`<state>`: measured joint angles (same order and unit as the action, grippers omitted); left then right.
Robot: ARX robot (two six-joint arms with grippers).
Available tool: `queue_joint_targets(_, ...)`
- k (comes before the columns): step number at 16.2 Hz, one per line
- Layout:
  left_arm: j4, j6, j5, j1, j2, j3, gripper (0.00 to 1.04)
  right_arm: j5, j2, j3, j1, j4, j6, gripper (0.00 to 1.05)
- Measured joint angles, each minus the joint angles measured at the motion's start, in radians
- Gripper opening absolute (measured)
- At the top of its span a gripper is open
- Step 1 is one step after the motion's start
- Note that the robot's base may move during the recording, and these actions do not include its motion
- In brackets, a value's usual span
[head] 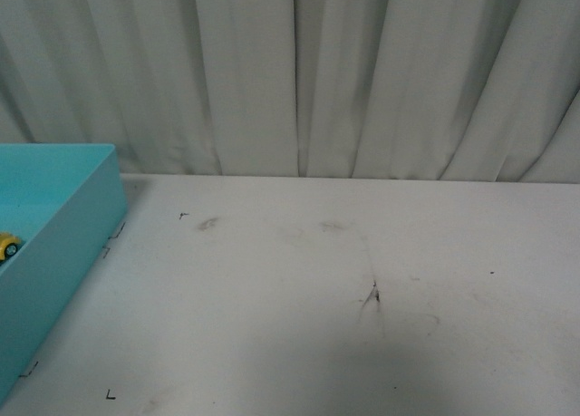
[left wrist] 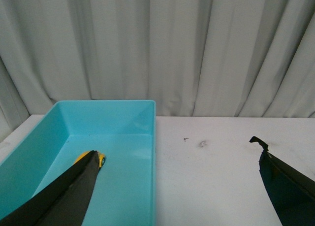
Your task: Wind up and store yellow beetle toy
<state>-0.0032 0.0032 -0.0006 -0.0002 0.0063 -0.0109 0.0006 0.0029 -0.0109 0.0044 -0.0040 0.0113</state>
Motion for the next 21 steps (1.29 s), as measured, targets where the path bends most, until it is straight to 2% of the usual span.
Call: queue_joint_targets(21, 0.002, 0.000, 0.000, 0.000, 0.000, 0.000, 0.98, 0.000, 0.001, 0.000, 0.000, 0.003, 0.000, 0.98)
